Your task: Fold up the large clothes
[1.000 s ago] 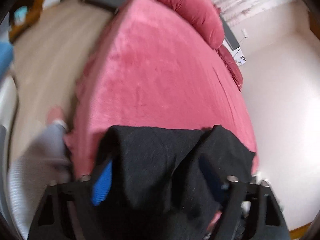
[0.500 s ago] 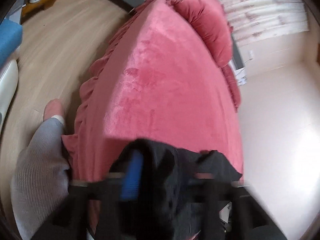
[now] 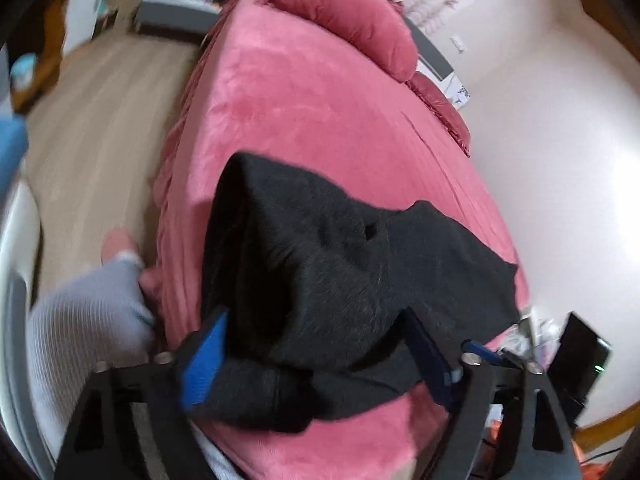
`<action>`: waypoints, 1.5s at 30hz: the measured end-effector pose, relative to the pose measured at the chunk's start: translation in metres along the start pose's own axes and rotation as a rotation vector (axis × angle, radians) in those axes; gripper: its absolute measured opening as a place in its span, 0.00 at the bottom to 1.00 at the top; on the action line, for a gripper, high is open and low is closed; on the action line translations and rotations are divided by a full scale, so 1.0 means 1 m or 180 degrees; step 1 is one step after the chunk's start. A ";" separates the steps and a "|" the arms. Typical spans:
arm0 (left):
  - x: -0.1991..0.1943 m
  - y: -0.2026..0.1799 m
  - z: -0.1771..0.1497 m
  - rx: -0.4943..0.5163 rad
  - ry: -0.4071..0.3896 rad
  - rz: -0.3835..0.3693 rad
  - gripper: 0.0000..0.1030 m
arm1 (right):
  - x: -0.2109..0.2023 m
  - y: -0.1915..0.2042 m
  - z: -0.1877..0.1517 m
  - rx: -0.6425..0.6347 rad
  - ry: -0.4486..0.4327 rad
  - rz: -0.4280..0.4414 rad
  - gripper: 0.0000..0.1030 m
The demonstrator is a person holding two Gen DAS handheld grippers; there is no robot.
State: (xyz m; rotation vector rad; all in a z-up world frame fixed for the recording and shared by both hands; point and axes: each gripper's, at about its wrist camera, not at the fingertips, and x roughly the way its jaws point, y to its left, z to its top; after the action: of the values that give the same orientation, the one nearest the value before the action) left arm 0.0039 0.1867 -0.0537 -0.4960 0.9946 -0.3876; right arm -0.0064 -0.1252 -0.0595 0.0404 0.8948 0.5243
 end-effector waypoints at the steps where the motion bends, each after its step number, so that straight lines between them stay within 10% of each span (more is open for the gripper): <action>1: 0.002 -0.004 0.002 0.0033 -0.0007 0.0043 0.63 | 0.001 0.009 -0.001 -0.0148 -0.0055 -0.0160 0.40; 6: 0.005 -0.009 0.020 -0.0013 0.0198 -0.0090 0.38 | 0.056 0.018 0.019 -0.0391 0.0330 -0.0417 0.35; 7: 0.003 -0.011 0.025 -0.0064 0.0220 -0.0130 0.35 | 0.066 0.014 0.021 -0.0304 0.0405 -0.0421 0.16; 15: -0.047 -0.019 0.044 -0.0254 0.0116 -0.0587 0.33 | -0.027 0.002 0.047 0.0043 -0.0439 0.0305 0.04; 18: -0.028 -0.005 0.018 -0.0148 0.0403 -0.0256 0.36 | -0.010 0.010 0.023 -0.0268 -0.0109 0.0383 0.04; 21: 0.000 0.025 -0.022 -0.0329 0.0846 0.0167 0.50 | 0.060 0.003 -0.012 -0.0200 0.0887 0.0288 0.04; 25: -0.032 0.048 -0.030 -0.0795 0.0535 -0.0265 0.60 | 0.037 0.000 0.009 -0.0054 0.0506 0.0529 0.22; 30: -0.051 0.065 0.000 -0.1065 0.0105 -0.0143 0.63 | 0.014 0.001 0.045 -0.0065 -0.0020 0.0453 0.31; 34: -0.017 0.058 0.042 -0.0998 0.0089 -0.0019 0.74 | 0.055 -0.005 0.063 0.0023 0.0089 0.0132 0.32; 37: 0.025 0.061 0.067 -0.0921 0.0370 0.0091 0.74 | 0.080 -0.019 0.051 0.0257 0.0684 0.0056 0.32; 40: 0.040 0.055 0.071 -0.0920 0.0442 -0.0005 0.45 | 0.076 -0.018 0.030 0.0240 0.0816 0.0053 0.32; 45: 0.020 0.050 0.063 -0.0940 0.0057 -0.0084 0.28 | 0.065 -0.023 0.019 0.0360 0.0856 0.0190 0.31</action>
State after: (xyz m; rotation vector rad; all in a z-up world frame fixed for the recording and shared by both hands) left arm 0.0721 0.2316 -0.0673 -0.7736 1.0694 -0.2697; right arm 0.0506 -0.1120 -0.1010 0.1015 1.1887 0.5424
